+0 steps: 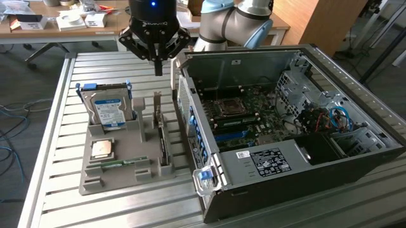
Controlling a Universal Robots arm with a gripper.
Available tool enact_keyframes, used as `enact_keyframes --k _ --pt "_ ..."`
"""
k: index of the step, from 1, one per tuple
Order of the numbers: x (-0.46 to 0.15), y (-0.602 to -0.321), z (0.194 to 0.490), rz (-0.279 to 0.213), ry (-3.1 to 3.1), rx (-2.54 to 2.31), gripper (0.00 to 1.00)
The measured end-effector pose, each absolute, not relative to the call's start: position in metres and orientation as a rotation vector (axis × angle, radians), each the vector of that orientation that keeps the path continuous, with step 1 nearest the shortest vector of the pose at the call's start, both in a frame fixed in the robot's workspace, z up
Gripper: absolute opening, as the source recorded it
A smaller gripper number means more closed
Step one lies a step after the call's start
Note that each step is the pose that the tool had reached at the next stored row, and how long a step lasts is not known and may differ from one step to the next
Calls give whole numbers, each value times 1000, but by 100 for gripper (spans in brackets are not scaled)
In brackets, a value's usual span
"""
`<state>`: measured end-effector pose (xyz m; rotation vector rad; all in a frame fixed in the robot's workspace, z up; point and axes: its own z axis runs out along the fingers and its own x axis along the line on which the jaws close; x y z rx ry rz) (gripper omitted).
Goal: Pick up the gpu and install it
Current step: 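Reach for the gpu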
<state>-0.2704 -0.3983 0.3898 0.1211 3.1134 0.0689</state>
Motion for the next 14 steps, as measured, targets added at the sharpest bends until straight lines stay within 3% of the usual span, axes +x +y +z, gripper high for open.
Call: enact_keyframes --k 14 --pt "-272 -412 390 69 3114 121 11"
